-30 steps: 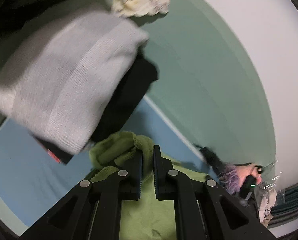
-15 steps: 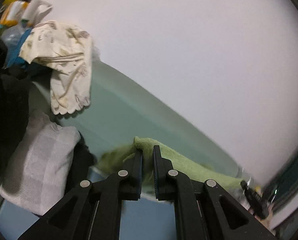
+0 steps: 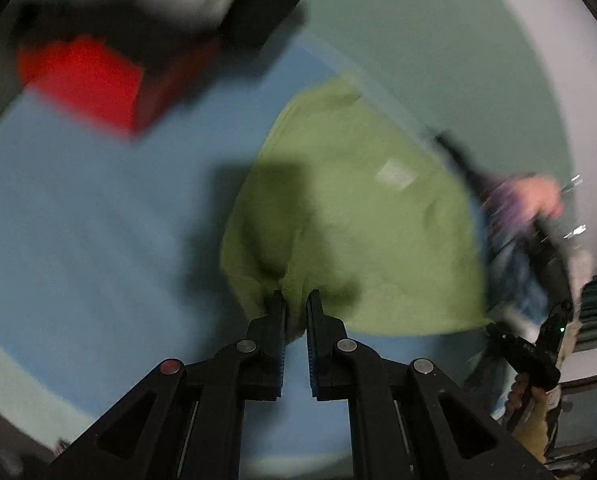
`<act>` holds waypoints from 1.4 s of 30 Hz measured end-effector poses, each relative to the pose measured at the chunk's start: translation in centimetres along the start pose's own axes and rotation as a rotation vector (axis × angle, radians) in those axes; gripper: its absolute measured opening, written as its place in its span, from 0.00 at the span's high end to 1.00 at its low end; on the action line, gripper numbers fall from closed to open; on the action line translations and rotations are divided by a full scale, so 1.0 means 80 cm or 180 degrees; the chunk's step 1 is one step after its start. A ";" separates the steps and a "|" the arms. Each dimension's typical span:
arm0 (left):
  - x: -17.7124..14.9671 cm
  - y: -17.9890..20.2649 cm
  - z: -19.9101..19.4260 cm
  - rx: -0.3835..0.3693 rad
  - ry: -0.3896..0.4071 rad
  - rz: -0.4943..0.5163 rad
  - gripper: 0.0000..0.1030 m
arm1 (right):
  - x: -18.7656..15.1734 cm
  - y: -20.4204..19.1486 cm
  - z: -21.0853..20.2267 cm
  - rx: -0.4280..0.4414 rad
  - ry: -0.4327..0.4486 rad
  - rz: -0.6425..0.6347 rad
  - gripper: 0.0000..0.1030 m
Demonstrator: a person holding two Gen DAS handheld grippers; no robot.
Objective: Fold clothes
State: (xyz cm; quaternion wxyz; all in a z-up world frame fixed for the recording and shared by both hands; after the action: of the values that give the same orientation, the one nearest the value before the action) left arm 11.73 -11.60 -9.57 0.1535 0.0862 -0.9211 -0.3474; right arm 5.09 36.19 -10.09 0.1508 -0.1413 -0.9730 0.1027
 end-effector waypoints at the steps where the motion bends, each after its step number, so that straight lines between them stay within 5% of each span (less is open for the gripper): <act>1: -0.011 -0.011 0.005 0.0083 -0.0053 -0.0039 0.91 | -0.014 0.005 0.011 -0.0002 -0.0087 0.0063 0.98; 6: -0.040 -0.046 -0.011 0.0271 -0.0094 -0.0208 0.96 | -0.058 0.023 0.016 0.0138 -0.0263 0.0229 0.98; 11: -0.062 -0.056 -0.050 0.0408 -0.0075 -0.0159 0.97 | -0.086 0.020 -0.016 0.0086 -0.0278 -0.0101 0.98; 16: -0.042 -0.040 -0.045 0.0478 0.0025 0.0071 0.93 | -0.085 0.033 -0.018 -0.0025 -0.0287 -0.0067 0.97; 18: -0.030 -0.027 -0.028 0.0472 -0.0024 0.0144 0.61 | -0.080 0.033 -0.012 -0.0058 -0.0307 -0.0020 0.97; 20: -0.020 -0.011 -0.008 0.0455 -0.0084 0.0231 0.47 | -0.078 0.029 -0.013 -0.0043 -0.0295 -0.0049 0.95; 22: -0.010 0.000 0.014 0.0502 -0.0148 0.0381 0.47 | -0.074 0.024 -0.016 -0.0033 -0.0257 -0.0076 0.87; 24: -0.010 0.005 0.030 0.0582 -0.0188 0.0461 0.47 | -0.070 0.021 -0.021 -0.0090 -0.0195 -0.0059 0.64; 26: -0.001 0.010 0.054 0.0645 -0.0227 0.0506 0.47 | -0.066 0.023 -0.024 -0.0108 -0.0174 -0.0073 0.59; 28: 0.001 0.015 0.069 0.0670 -0.0268 0.0556 0.67 | -0.061 0.019 -0.025 -0.0107 -0.0162 -0.0131 0.55; 29: 0.000 0.016 0.076 0.0713 -0.0315 0.0573 0.88 | -0.059 0.012 -0.023 -0.0122 -0.0154 -0.0180 0.49; 30: -0.002 0.018 0.083 0.0760 -0.0388 0.0581 0.89 | -0.058 0.000 -0.019 -0.0137 -0.0137 -0.0255 0.45; 32: -0.006 0.021 0.091 0.0836 -0.0510 0.0634 0.91 | -0.054 -0.015 -0.011 -0.0155 -0.0069 -0.0319 0.49; 34: -0.006 0.022 0.089 0.0833 -0.0583 0.0633 0.91 | -0.051 -0.030 0.005 -0.0155 -0.0083 -0.0383 0.69; 35: -0.004 0.021 0.086 0.0820 -0.0637 0.0602 0.92 | -0.053 -0.036 0.014 -0.0125 -0.0189 -0.0412 0.92; 36: -0.001 0.020 0.081 0.0809 -0.0682 0.0586 0.92 | -0.054 -0.041 0.022 -0.0097 -0.0281 -0.0437 0.98; 42: 0.005 0.019 0.040 0.0769 -0.0950 0.0680 0.92 | -0.071 -0.021 -0.012 -0.0111 -0.0108 -0.0290 0.99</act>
State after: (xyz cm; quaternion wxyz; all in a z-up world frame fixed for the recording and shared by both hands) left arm 10.19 -8.62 -10.74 0.0400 -0.0465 -0.9724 -0.2251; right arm 10.22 33.01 -10.26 0.1364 -0.0977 -0.9825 0.0811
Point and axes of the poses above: each gripper's, at about its wrist camera, not at the fingertips, and z roughly the way its jaws point, y to its right, x to its top, the point moved 2 cm from there along z, roughly the way its jaws point, and after that the axes turned 15 degrees about -x, right-handed, at the moved point
